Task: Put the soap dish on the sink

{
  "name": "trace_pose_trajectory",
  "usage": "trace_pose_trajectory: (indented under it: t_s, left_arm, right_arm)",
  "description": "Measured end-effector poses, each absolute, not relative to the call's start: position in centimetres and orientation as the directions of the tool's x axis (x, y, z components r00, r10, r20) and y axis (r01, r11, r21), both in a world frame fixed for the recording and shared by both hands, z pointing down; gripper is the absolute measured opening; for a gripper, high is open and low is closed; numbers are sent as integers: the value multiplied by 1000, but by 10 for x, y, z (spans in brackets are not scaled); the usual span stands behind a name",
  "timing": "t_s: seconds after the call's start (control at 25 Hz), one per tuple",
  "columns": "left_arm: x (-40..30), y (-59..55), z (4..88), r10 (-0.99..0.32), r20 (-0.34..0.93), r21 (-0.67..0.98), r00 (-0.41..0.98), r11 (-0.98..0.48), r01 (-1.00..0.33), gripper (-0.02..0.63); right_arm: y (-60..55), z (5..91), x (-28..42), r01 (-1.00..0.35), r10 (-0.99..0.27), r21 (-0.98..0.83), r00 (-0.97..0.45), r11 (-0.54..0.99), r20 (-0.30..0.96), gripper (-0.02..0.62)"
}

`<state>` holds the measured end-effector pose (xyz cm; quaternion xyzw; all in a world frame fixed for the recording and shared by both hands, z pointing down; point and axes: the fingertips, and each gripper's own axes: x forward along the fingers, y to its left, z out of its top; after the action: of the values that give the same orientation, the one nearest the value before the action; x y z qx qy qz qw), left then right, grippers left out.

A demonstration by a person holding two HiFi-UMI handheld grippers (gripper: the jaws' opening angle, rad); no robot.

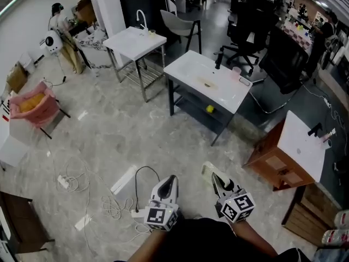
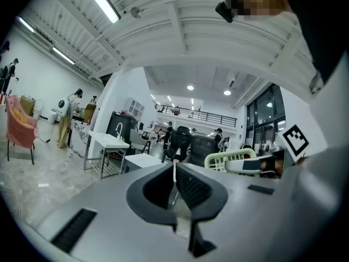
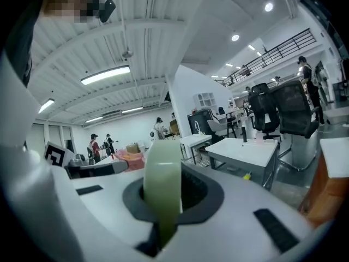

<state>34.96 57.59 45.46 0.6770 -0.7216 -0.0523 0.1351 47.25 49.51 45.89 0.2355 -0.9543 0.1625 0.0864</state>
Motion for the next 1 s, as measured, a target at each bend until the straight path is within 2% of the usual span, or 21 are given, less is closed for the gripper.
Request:
trace_pose_trajectory:
  t_s: [0.56, 0.8, 1.0]
  left_arm:
    - [197, 590, 449, -993, 104, 289, -49, 77, -954, 17]
    - [155, 596, 467, -990, 129, 277, -57, 91, -956, 17]
    - [147, 602, 471, -988, 129, 304, -87, 123, -945, 17]
  right_arm:
    - [503, 452, 308, -435, -369, -209, -883, 876, 290, 5]
    - [514, 468, 275, -433, -350, -225, -877, 873, 329, 5]
    - [507, 479, 264, -445, -346, -243, -867, 862, 358, 5]
